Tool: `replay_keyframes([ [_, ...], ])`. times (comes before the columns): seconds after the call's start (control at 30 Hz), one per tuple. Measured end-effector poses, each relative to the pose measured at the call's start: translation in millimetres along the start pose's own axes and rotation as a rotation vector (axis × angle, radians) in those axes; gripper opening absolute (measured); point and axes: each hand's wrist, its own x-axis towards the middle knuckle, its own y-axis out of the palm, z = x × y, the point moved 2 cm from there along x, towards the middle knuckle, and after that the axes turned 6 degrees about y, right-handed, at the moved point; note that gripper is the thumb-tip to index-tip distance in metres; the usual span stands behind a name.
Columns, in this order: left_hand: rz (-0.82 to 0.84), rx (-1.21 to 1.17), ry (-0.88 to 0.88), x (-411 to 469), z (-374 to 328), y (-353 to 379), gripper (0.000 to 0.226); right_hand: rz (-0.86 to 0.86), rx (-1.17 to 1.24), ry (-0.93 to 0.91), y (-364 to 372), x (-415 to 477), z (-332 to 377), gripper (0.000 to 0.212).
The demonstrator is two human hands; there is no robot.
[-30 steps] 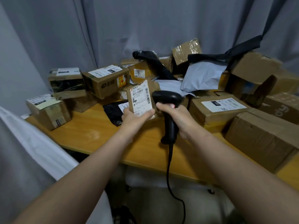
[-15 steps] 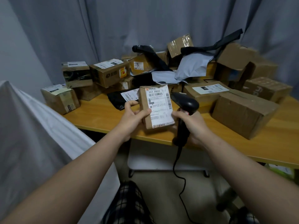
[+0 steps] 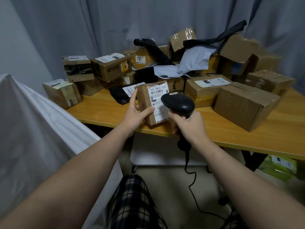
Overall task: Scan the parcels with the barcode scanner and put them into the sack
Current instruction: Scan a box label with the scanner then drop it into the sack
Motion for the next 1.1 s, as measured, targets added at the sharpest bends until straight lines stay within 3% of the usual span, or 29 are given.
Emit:
replay_keyframes([
  [0.5,-0.007,0.066,0.006,22.2,3.8,-17.0,0.095,0.007,0.006,0.114,10.1,4.9,19.4,0.015],
  [0.9,-0.049,0.047,0.044,15.4,5.0,-10.4,0.094,0.014,0.063,0.084,-2.0,-9.4,13.9,0.021],
  [1.1,-0.048,0.035,0.126,-13.0,-11.6,-21.9,0.091,0.083,0.074,0.030,19.5,-11.7,22.7,0.012],
])
